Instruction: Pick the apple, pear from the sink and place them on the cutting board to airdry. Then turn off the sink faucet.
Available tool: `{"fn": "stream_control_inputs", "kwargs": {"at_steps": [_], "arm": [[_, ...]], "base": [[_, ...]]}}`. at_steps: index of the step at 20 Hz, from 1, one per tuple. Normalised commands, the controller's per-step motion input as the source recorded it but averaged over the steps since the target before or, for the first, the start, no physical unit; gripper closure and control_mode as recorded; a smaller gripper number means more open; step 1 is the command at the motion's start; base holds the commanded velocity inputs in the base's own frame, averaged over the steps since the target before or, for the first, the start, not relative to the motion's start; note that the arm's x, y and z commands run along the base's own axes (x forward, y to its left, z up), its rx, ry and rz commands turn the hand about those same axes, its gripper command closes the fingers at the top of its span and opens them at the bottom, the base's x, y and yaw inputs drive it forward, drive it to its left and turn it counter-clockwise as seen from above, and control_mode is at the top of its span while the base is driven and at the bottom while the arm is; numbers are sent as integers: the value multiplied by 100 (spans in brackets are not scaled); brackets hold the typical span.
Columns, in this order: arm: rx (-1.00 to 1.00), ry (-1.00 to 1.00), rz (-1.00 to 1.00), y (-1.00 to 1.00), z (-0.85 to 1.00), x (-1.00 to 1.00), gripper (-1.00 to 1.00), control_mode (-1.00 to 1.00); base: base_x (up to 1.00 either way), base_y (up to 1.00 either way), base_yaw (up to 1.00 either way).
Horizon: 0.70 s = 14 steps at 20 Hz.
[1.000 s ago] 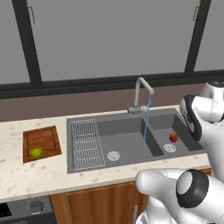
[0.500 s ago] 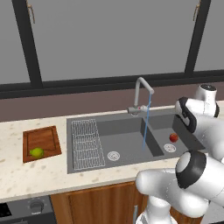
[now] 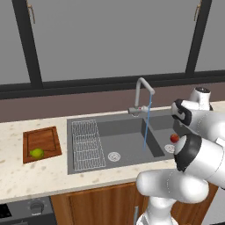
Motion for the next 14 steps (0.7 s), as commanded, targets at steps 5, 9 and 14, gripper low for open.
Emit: {"fn": "stream_control_inputs", "kwargs": {"at_steps": [5, 9, 14], "arm": [[3, 0, -1, -4, -17, 6, -100, -100], [5, 0, 0, -8, -11, 0, -100, -100], [4, 1, 0, -4, -8, 2, -100, -100]], "base": [[0, 0, 0], [0, 0, 0], [0, 0, 0]]}}
